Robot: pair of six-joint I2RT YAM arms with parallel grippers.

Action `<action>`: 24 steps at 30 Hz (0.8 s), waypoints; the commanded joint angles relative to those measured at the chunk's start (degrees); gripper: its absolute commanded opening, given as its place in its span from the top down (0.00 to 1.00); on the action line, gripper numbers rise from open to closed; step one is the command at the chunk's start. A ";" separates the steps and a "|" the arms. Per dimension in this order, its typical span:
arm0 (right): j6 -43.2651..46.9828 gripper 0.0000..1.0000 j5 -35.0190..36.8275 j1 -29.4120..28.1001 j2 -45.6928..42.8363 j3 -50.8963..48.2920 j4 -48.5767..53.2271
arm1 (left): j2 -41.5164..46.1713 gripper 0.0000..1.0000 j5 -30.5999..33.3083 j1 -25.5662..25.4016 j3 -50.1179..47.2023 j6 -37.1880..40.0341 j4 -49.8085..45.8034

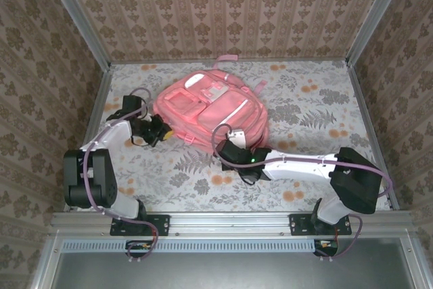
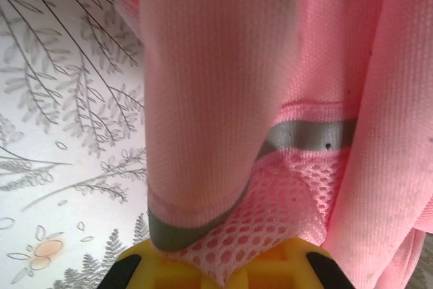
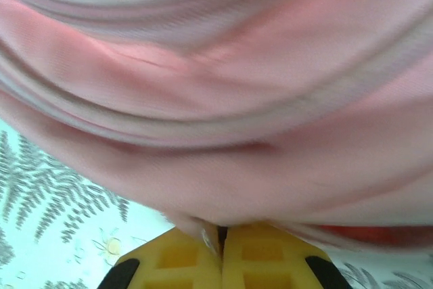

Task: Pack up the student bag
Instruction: Zip the student bag at the center of the table.

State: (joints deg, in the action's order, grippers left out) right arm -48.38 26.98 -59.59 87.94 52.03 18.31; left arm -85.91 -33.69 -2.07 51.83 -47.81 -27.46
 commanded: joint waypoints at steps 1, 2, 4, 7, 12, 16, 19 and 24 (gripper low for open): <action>-1.74 1.00 4.36 1.39 -2.50 -3.58 11.72 | -1.60 1.00 9.02 5.84 4.30 2.54 5.15; -1.28 1.00 3.77 1.54 -2.73 -3.76 10.95 | -2.08 1.00 8.41 6.07 4.75 2.70 5.15; 1.06 1.00 1.57 1.59 -3.12 -3.89 7.91 | -2.92 1.00 6.73 5.82 5.51 2.64 4.96; 2.04 1.00 0.26 1.56 -2.75 -2.72 6.63 | -1.65 0.95 7.07 4.10 5.34 2.47 4.16; 3.76 1.00 -0.41 1.67 -1.89 -1.19 6.52 | 3.50 0.40 7.74 1.58 2.94 2.30 0.19; 4.96 1.00 -3.40 1.67 -1.88 -0.99 3.71 | 11.33 0.34 9.17 -3.12 -0.50 -1.29 -3.71; 5.29 1.00 -3.60 1.63 -1.51 -0.40 3.50 | 17.53 0.32 9.91 -10.36 -4.13 -8.42 -3.15; 6.10 1.00 -3.73 1.65 -1.15 0.22 3.59 | 21.99 0.32 12.63 -23.55 -9.97 -23.40 2.84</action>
State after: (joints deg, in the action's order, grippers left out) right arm -43.55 24.27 -58.13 86.26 50.52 21.19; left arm -64.62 -23.70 -22.04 44.71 -59.79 -26.50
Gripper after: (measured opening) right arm 0.062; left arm 0.684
